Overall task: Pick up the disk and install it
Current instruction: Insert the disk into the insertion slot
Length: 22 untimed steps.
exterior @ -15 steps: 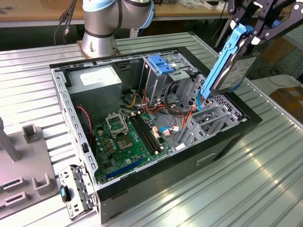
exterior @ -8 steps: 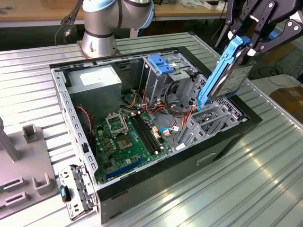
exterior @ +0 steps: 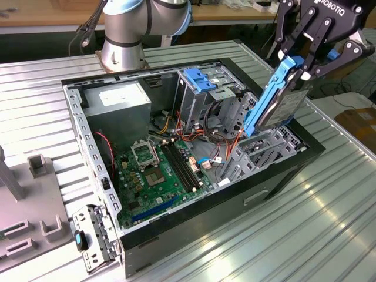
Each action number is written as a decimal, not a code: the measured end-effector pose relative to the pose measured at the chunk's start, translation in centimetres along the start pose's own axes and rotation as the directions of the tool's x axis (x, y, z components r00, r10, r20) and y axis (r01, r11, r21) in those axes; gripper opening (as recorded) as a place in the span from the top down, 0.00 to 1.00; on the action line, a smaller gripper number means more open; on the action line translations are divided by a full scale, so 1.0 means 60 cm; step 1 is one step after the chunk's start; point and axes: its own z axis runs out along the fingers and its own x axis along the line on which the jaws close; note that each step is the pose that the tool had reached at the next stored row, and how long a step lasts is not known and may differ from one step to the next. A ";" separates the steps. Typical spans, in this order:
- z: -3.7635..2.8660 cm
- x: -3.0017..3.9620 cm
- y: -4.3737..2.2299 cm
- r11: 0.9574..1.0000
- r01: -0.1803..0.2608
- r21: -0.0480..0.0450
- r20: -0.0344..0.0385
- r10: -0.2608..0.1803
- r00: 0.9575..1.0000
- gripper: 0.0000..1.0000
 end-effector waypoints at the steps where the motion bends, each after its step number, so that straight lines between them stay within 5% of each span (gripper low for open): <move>1: 0.008 0.001 0.000 1.000 -0.008 0.000 0.000 0.008 1.000 0.63; 5: 0.037 0.002 -0.003 1.000 -0.021 0.001 0.000 0.021 1.000 0.63; 10: 0.055 0.003 -0.004 1.000 -0.024 0.001 -0.001 0.024 1.000 0.63; 22: 0.059 0.010 -0.005 1.000 -0.022 0.001 0.000 0.022 1.000 0.63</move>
